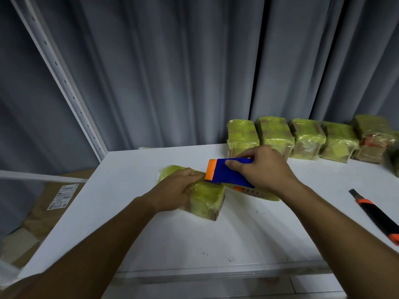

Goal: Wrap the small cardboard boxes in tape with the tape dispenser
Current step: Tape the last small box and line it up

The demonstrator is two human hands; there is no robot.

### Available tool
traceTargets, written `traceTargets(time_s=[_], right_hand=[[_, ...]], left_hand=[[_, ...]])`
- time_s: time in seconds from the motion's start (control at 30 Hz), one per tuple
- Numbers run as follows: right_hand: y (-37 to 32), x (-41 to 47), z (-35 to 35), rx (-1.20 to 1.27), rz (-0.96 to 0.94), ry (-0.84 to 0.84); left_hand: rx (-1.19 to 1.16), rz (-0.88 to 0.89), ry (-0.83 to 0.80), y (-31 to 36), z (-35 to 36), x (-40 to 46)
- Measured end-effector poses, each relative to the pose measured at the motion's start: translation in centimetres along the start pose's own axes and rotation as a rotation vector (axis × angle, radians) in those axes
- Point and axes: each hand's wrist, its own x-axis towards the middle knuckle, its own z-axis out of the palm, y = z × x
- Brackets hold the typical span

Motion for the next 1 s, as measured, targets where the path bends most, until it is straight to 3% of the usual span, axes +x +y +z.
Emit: traceTargets(time_s=[0.23,0.4,0.5,0.63,1.0], right_hand=[[-0.9,0.3,0.3,0.015,-0.042,-0.058],[-1.1,0.5,0.3,0.036,-0.041,-0.054],[-1.3,0.5,-0.1,0.043,-0.043,-0.062],[-1.6,0.5,-0.7,0.041,-0.056,-0.103],[-2.6,0.8,0.3,0.001,-0.149,-0.108]], left_hand=[[-0.024,-0.062,0.223,-0.8,-0.6,-0.2],[-0.054,-0.079,0.226,-0.9,-0.1,0.0],[-0.101,-0.091,0.181,-0.6,-0.3,0.3],[-0.4,-0.261,0.079,0.0,-1.8,0.1],[-0.76,-0.297,-0.125,1.1,-2.5,0.3]])
